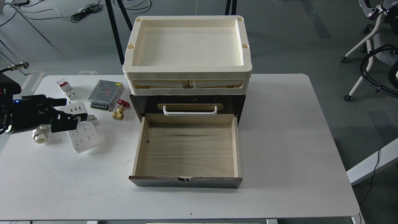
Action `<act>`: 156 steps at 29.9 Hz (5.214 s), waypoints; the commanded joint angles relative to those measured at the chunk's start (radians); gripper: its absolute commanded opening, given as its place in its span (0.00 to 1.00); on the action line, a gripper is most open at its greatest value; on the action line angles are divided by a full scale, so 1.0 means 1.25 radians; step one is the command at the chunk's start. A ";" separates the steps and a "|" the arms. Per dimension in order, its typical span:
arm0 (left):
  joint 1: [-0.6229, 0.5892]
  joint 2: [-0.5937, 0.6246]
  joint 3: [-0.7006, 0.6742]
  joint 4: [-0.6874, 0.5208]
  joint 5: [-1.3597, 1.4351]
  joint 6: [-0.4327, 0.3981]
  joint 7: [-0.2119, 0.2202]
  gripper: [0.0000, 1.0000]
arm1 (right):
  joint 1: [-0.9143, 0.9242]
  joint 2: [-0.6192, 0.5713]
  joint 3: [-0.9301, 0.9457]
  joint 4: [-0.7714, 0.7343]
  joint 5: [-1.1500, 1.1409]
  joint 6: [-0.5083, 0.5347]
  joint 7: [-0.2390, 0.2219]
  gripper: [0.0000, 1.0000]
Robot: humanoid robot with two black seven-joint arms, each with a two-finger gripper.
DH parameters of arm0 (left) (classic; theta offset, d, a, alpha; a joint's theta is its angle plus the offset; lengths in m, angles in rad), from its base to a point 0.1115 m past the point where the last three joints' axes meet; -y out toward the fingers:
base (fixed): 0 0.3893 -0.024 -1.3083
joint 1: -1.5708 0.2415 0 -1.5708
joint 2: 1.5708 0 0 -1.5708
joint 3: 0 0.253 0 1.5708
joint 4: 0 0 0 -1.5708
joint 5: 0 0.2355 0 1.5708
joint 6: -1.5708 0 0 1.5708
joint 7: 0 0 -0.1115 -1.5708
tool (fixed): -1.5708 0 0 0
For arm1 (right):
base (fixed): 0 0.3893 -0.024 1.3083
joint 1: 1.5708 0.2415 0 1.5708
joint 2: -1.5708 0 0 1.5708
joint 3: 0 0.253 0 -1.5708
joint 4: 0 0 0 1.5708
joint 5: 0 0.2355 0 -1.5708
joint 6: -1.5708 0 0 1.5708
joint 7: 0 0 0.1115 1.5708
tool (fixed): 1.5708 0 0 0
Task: Put charging cable into cabinet
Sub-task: 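Reach the left gripper to the white power strip with black cable, then close the left gripper on the power strip and its coiled cable, then lift the power strip with the left gripper off the table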
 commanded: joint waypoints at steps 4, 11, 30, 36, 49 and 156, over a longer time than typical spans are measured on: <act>0.015 -0.160 0.007 0.192 0.041 0.001 0.000 0.99 | -0.010 -0.001 -0.001 0.000 -0.001 0.000 0.000 0.99; 0.012 -0.195 0.032 0.250 0.063 0.002 0.000 0.98 | -0.048 0.000 0.002 0.009 0.001 0.000 0.001 0.99; 0.058 -0.312 0.055 0.464 0.075 0.060 0.000 0.88 | -0.070 -0.024 0.003 0.039 0.001 0.000 0.003 0.99; 0.064 -0.324 0.057 0.484 0.078 0.060 0.000 0.77 | -0.072 -0.024 0.003 0.039 0.001 0.000 0.003 0.99; 0.072 -0.356 0.095 0.542 0.066 0.123 0.000 0.73 | -0.074 -0.024 0.003 0.038 0.001 0.000 0.003 0.99; 0.003 -0.170 0.083 0.539 0.050 0.222 0.000 0.00 | -0.101 -0.031 0.036 0.038 0.002 0.000 0.008 0.99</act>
